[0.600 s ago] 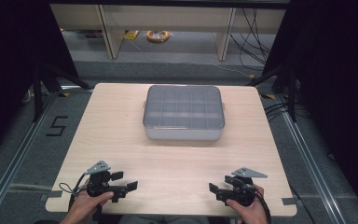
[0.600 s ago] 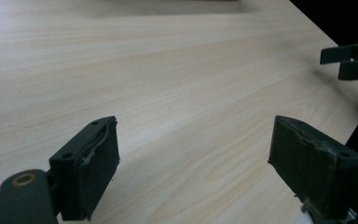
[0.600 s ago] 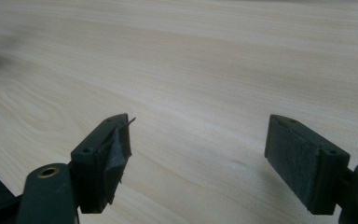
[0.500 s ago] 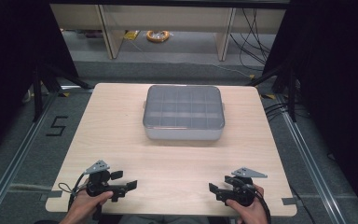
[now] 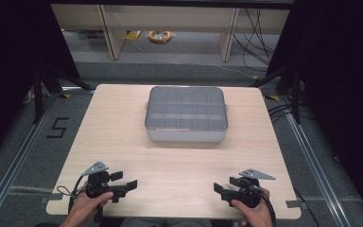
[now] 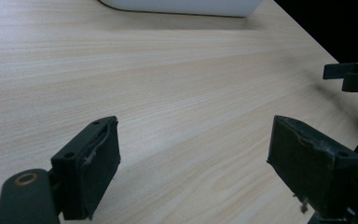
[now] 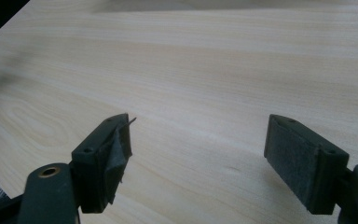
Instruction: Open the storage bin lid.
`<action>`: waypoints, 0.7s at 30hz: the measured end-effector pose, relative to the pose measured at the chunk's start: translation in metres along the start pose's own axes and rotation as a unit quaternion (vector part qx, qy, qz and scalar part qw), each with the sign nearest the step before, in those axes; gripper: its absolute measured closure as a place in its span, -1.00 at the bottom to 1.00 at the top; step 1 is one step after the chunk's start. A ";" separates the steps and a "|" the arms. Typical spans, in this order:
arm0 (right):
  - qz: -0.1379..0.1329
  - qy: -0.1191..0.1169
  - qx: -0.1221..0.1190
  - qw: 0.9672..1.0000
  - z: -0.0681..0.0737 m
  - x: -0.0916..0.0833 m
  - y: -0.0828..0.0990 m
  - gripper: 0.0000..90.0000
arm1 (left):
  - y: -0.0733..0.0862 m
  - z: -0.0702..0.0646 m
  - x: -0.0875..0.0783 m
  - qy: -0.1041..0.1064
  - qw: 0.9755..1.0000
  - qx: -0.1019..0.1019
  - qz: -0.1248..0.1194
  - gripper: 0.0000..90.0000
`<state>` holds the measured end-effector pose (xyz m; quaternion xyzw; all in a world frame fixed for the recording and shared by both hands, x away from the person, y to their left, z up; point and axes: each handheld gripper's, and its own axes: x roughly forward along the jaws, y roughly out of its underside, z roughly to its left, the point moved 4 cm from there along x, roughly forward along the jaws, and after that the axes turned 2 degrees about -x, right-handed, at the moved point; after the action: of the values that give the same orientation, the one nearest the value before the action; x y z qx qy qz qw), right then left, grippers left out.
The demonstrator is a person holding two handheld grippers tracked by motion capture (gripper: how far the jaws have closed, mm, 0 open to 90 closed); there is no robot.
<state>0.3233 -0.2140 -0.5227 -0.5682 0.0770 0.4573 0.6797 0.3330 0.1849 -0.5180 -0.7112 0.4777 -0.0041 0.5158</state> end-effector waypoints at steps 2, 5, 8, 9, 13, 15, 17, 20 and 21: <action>-0.002 0.002 -0.001 1.000 0.000 0.000 0.000 -0.47 | 0.000 0.000 0.000 0.007 1.000 0.000 0.005 -0.65; -0.002 0.001 -0.001 1.000 0.000 0.000 0.000 -0.47 | 0.000 -0.001 0.000 0.003 1.000 0.001 0.002 -0.65; -0.009 0.001 -0.021 1.000 -0.004 0.001 -0.001 -0.46 | 0.000 -0.001 0.001 0.006 1.000 0.003 0.006 -0.65; -0.007 0.000 -0.018 1.000 -0.004 0.000 -0.001 -0.47 | 0.000 -0.001 0.001 0.006 1.000 0.003 0.006 -0.65; -0.004 0.005 -0.015 1.000 -0.007 0.000 -0.002 -0.46 | -0.004 0.000 0.005 0.008 1.000 0.003 0.001 -0.65; -0.009 -0.002 -0.003 1.000 -0.009 0.001 -0.004 -0.46 | -0.007 0.002 0.007 0.006 1.000 0.001 0.002 -0.64; -0.013 -0.009 0.007 1.000 -0.011 0.001 -0.006 -0.45 | -0.011 0.003 0.010 0.007 1.000 -0.001 -0.001 -0.63; -0.016 -0.010 0.008 1.000 -0.015 0.002 -0.009 -0.45 | -0.017 0.006 0.012 0.005 1.000 0.000 -0.001 -0.62; -0.023 -0.022 0.027 0.999 -0.017 0.003 -0.013 -0.45 | -0.024 0.008 0.015 0.006 1.000 0.003 0.002 -0.62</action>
<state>0.3411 -0.2266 -0.5214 -0.5411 0.0612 0.4520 0.7065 0.3619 0.1807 -0.5113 -0.7086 0.4824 -0.0086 0.5149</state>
